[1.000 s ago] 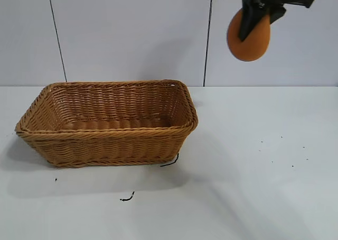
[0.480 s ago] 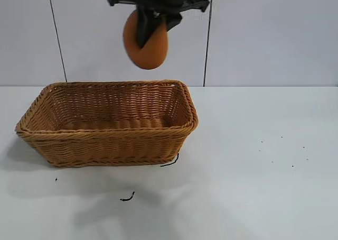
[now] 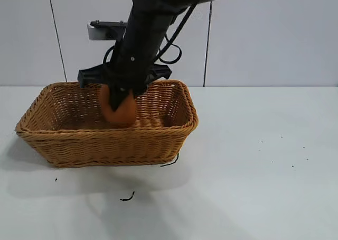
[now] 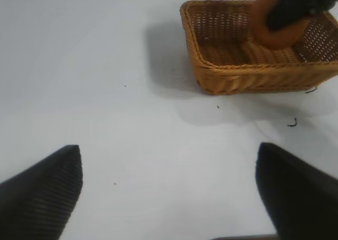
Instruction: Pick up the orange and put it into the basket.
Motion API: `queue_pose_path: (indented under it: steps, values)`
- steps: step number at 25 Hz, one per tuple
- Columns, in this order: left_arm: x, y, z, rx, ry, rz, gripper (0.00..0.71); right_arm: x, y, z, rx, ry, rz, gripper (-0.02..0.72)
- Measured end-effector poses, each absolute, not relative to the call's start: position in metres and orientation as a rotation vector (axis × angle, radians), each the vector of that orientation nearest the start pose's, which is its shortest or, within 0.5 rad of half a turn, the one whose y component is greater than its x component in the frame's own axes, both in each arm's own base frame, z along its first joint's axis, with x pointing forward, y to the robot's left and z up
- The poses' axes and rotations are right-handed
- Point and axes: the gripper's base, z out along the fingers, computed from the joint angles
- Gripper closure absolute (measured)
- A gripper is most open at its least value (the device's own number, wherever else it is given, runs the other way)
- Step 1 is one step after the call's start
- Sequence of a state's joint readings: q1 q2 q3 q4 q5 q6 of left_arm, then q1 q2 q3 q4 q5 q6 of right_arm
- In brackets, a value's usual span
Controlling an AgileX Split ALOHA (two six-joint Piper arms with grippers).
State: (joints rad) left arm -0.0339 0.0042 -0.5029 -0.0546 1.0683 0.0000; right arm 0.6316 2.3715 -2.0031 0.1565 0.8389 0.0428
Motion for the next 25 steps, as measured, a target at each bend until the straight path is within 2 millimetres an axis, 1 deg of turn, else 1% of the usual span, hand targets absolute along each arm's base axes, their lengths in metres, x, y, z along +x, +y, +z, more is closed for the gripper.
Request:
queue_pose_path:
  steps: [2,3,5,7,9,11,13,15,18,19,20,22,25]
  values:
    - [-0.005,-0.004,0.278,0.038,2.053,-0.087,0.071,0.408,0.312,0.165,-0.702,2.671,0.382,0.084]
    - [-0.005,-0.004,0.278,0.038,2.053,-0.087,0.071,0.407,0.311,0.166,-0.707,2.682,0.379,0.058]
    - [-0.005,-0.004,0.278,0.038,2.053,-0.087,0.071,0.407,0.311,0.174,-0.720,2.690,0.368,0.037]
    - [-0.005,-0.004,0.277,0.038,2.054,-0.087,0.071,0.408,0.310,0.186,-0.733,2.684,0.343,0.029]
    - [-0.005,-0.004,0.277,0.038,2.055,-0.087,0.071,0.411,0.309,0.205,-0.735,2.655,0.304,0.027]
    - [-0.005,-0.004,0.277,0.038,2.054,-0.087,0.071,0.417,0.303,0.222,-0.714,2.637,0.258,0.027]
    - [-0.005,-0.004,0.277,0.038,2.054,-0.087,0.071,0.425,0.292,0.238,-0.672,2.615,0.217,0.027]
    - [-0.005,-0.004,0.277,0.038,2.054,-0.087,0.071,0.437,0.274,0.248,-0.615,2.610,0.193,0.027]
    - [-0.005,-0.004,0.277,0.038,2.054,-0.087,0.071,0.460,0.233,0.251,-0.493,2.627,0.153,0.027]
    - [-0.005,-0.004,0.277,0.038,2.054,-0.087,0.071,0.460,0.233,0.251,-0.493,2.627,0.153,0.027]
    - [-0.005,-0.004,0.277,0.038,2.054,-0.087,0.071,0.473,0.202,0.250,-0.408,2.648,0.126,0.027]
    - [-0.005,-0.004,0.277,0.038,2.054,-0.087,0.071,0.485,0.170,0.250,-0.318,2.668,0.102,0.027]
    - [-0.005,-0.004,0.277,0.038,2.054,-0.087,0.071,0.500,0.115,0.250,-0.173,2.687,0.062,0.027]
